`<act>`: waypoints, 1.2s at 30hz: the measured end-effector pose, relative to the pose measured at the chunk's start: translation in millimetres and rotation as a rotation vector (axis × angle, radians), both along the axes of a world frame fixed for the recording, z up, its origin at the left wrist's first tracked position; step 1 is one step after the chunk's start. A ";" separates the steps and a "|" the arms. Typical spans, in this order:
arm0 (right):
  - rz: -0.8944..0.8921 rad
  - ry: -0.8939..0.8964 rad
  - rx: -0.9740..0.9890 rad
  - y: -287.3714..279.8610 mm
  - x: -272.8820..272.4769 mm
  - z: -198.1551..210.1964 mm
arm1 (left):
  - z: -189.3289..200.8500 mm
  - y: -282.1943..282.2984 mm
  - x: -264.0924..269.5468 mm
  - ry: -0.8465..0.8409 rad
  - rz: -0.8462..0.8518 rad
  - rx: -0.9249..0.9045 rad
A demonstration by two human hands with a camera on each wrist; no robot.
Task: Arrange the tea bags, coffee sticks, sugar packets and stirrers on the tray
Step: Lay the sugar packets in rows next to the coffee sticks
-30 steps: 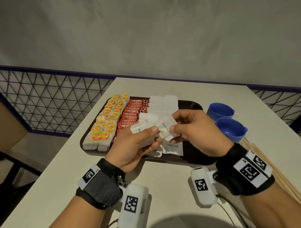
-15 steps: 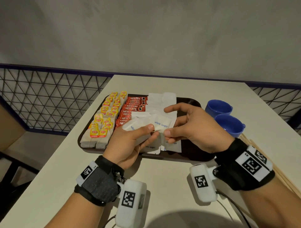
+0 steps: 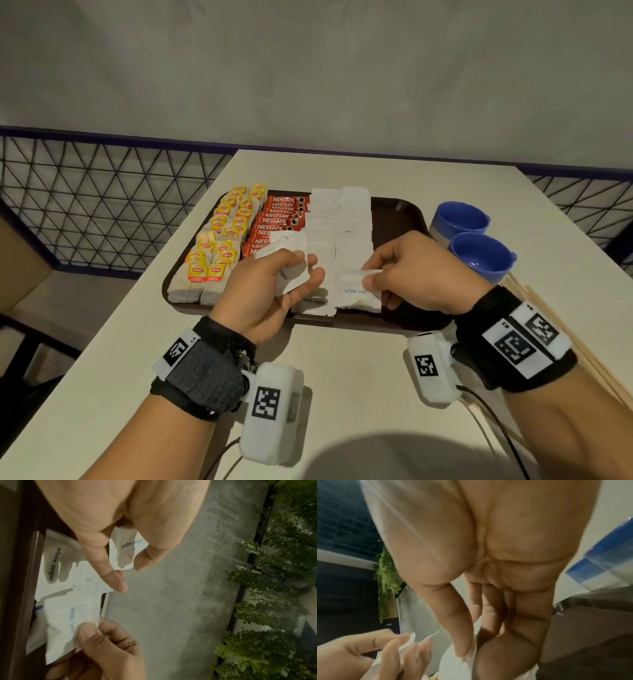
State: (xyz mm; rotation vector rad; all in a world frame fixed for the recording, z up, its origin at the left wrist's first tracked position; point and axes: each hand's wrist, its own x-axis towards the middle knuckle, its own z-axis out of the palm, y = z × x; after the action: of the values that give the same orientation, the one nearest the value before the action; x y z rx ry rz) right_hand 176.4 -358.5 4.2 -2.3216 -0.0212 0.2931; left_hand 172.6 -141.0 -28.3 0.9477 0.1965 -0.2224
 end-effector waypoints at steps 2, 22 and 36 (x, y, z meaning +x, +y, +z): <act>0.014 0.036 -0.053 2.7 -0.7 -4.8 | 0.6 -1.1 -0.3 0.020 -0.008 -0.018; 0.191 -0.002 -0.211 10.8 -7.7 0.0 | 3.0 -0.4 -4.0 -0.018 -0.157 -0.021; 0.110 -0.295 0.276 16.1 -18.0 23.8 | 7.8 -7.0 -18.8 -0.211 -0.492 0.033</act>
State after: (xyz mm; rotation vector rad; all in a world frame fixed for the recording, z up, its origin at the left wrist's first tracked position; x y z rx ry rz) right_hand 158.5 -342.4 27.9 -2.0721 -0.3172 -0.0020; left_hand 153.8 -148.0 -20.5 1.0348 -0.2331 -0.5694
